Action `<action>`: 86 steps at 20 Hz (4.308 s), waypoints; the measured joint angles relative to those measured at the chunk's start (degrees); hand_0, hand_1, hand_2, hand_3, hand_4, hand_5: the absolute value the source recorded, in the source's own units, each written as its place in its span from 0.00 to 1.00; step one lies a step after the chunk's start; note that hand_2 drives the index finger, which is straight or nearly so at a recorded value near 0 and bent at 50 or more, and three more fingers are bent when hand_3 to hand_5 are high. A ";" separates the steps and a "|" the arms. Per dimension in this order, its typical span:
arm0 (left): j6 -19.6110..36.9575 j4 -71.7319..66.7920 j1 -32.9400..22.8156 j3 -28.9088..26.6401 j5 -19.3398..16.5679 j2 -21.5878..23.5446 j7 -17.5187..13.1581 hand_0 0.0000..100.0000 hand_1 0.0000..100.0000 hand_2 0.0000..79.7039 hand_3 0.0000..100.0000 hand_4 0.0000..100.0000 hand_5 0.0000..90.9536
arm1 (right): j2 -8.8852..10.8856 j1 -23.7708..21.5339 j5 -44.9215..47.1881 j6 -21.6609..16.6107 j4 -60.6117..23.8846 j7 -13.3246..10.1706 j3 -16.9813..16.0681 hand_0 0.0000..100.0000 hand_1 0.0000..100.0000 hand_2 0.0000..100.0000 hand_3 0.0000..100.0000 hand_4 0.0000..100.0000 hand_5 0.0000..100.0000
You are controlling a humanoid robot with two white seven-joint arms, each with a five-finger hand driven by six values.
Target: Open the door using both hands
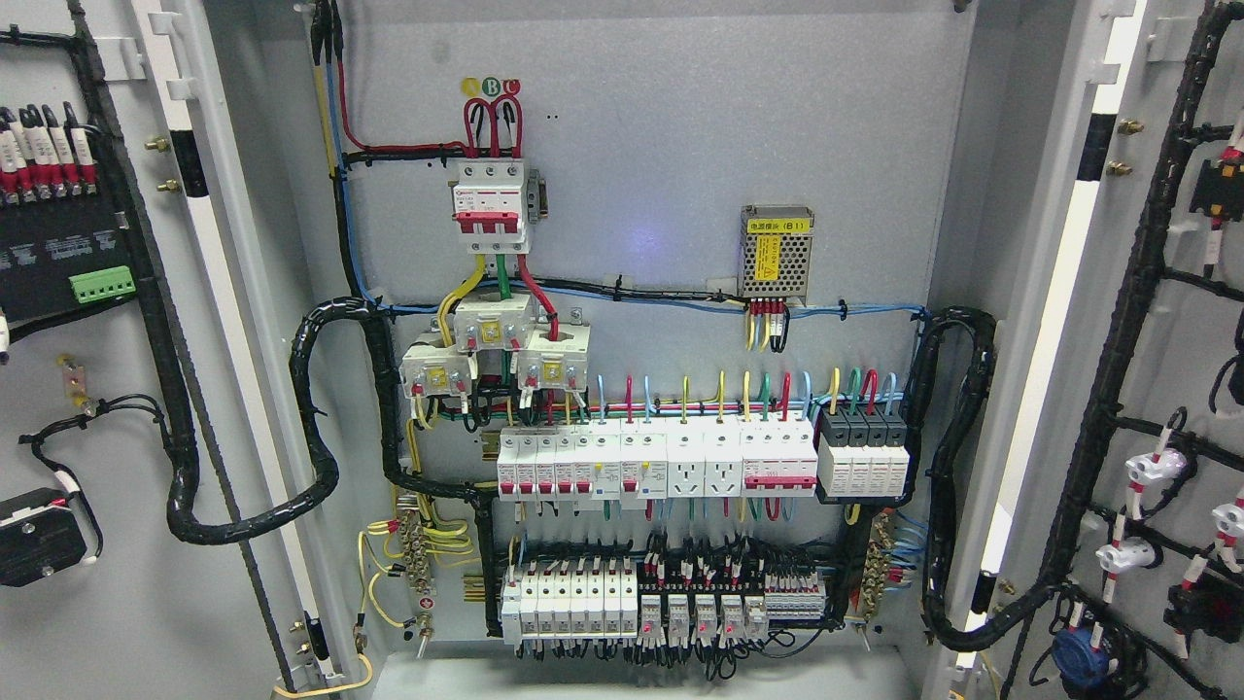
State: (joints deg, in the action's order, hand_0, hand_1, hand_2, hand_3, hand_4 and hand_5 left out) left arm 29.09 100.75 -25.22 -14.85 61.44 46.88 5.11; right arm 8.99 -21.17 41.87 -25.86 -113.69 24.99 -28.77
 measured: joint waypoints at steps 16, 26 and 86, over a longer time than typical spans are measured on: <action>0.08 7.11 -4.05 0.73 -2.83 -0.34 -0.44 0.00 0.00 0.00 0.00 0.00 0.00 | 0.23 0.04 0.25 -0.12 -0.61 -0.04 0.05 0.19 0.00 0.00 0.00 0.00 0.00; 0.10 8.98 -4.77 1.65 -4.96 -1.30 -0.45 0.00 0.00 0.00 0.00 0.00 0.00 | 0.54 -0.16 0.23 -0.50 -2.48 -0.25 1.65 0.19 0.00 0.00 0.00 0.00 0.00; 0.06 -64.47 6.31 24.50 -39.66 -34.71 -14.52 0.00 0.00 0.00 0.00 0.00 0.00 | -2.13 5.33 -20.57 -0.67 68.56 -1.98 33.98 0.19 0.00 0.00 0.00 0.00 0.00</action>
State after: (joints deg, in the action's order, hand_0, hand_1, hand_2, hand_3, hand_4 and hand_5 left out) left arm 29.15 36.28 -18.91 9.66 21.77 12.17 -9.40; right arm 6.86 -15.84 21.30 -26.52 -45.13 23.01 5.21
